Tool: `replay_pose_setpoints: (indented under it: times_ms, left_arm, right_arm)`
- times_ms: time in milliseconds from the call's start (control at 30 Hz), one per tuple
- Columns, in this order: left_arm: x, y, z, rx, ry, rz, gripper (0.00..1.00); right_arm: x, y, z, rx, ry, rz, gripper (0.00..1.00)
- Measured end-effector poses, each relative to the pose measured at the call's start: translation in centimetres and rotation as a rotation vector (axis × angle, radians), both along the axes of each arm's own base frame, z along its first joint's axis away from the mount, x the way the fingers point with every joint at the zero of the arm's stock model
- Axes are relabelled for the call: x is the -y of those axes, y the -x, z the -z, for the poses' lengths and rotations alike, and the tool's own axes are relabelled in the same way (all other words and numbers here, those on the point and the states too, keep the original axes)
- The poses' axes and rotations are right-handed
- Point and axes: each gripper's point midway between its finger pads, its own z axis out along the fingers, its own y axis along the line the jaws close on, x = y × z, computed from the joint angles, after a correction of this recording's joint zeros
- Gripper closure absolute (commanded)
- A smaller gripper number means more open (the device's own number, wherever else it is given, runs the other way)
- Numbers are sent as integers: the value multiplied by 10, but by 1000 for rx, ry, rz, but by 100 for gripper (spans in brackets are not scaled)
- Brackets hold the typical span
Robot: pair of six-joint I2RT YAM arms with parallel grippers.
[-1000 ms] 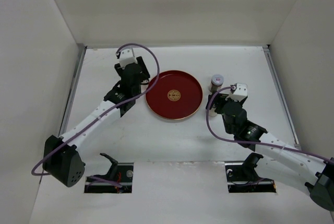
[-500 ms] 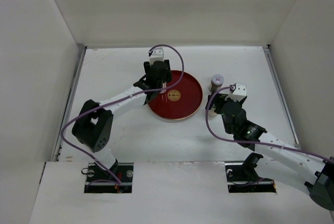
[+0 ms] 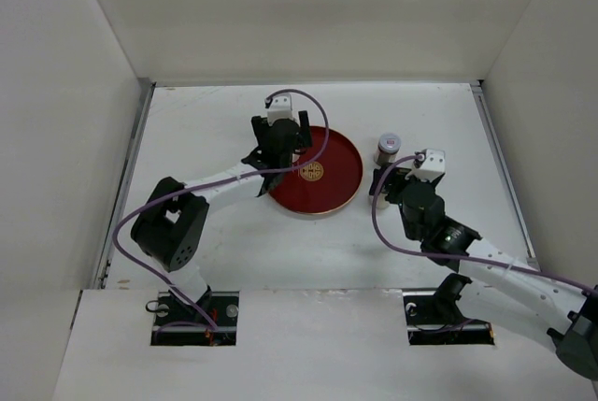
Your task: Organize the condiment bottles
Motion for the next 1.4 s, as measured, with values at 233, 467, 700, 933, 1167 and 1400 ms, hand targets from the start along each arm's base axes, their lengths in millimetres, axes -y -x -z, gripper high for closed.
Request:
replay_pose_setpoints:
  times_ms: [233, 467, 700, 933, 1167, 1400]
  left_arm:
    - [-6, 15, -15, 33, 15, -1, 0]
    - [-36, 69, -114, 241, 203, 15, 0]
    - [-94, 137, -112, 331, 390, -23, 20]
    - [-121, 172, 13, 120, 370, -73, 31]
    - [-151, 170, 44, 67, 373, -176, 26]
    - [-154, 166, 51, 50, 442, -173, 16]
  right_arm:
    - [5, 0, 5, -20, 2, 16, 0]
    - [17, -7, 36, -116, 61, 72, 0]
    - [13, -19, 56, -188, 79, 76, 0]
    - [8, -27, 79, -260, 106, 70, 9]
    - [5, -37, 88, -289, 87, 77, 48]
    - [1, -24, 55, -212, 104, 48, 50]
